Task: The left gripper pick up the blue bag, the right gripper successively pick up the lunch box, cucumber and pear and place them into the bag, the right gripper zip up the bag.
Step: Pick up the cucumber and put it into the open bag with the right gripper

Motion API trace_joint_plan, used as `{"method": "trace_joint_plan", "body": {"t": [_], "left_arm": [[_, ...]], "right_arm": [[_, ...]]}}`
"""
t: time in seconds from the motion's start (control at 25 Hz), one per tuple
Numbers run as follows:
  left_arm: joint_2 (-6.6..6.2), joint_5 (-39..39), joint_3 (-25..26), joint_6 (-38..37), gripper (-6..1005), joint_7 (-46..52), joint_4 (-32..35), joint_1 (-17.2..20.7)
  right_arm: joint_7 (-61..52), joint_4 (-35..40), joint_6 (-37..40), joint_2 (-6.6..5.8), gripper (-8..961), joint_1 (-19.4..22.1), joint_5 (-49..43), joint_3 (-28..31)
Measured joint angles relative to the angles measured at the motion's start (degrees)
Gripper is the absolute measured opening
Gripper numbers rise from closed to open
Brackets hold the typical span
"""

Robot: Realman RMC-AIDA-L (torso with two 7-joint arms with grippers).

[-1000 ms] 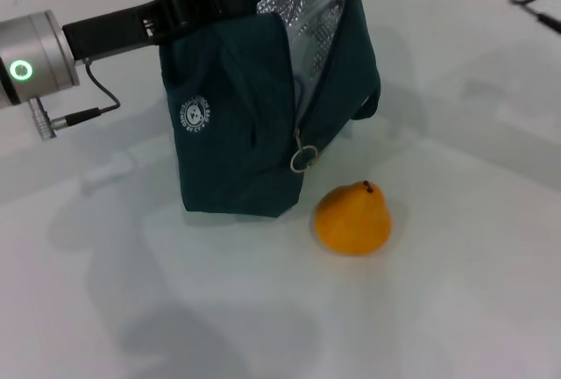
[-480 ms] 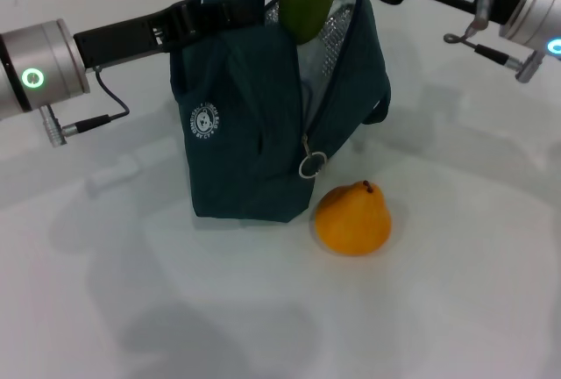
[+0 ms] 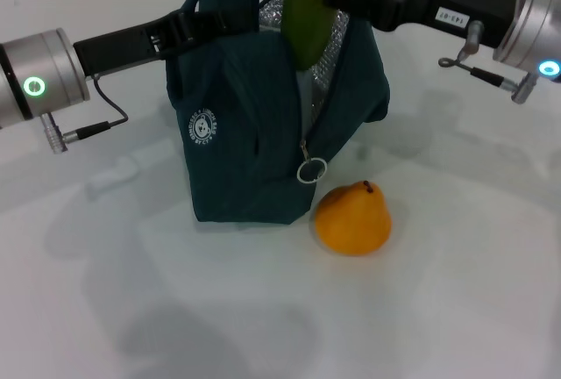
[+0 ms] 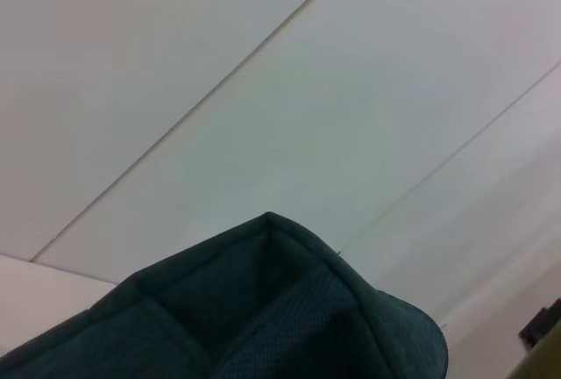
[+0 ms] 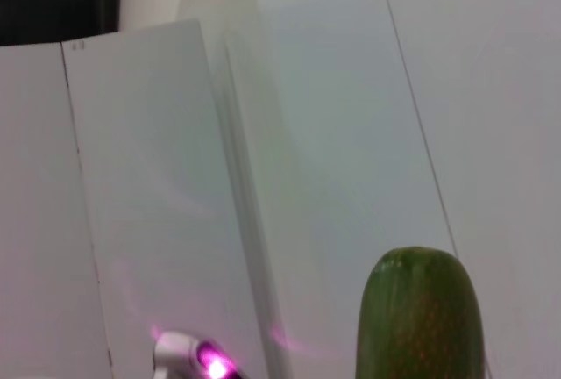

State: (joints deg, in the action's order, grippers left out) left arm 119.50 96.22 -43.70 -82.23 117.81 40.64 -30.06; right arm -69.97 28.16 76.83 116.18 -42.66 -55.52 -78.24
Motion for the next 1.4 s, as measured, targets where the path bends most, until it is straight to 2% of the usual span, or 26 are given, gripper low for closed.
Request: {"method": "trace_joint_plan", "body": {"t": [0.52, 1.2, 1.4], "left_arm": [[-0.06, 0.00, 0.01, 0.12, 56, -0.21, -0.04, 0.00], [-0.06, -0.43, 0.01, 0.83, 56, -0.21, -0.22, 0.09], [-0.09, -0.53, 0.01, 0.89, 56, -0.23, -0.21, 0.44]], "right_arm": [[2.08, -2.02, -3.66, 0.00, 639, -0.06, 0.13, -3.49], [1.62, -2.11, -4.79, 0.00, 648, -0.05, 0.17, -6.32], [1.60, -1.13, -4.39, -0.05, 702, 0.79, 0.15, -6.43]]}}
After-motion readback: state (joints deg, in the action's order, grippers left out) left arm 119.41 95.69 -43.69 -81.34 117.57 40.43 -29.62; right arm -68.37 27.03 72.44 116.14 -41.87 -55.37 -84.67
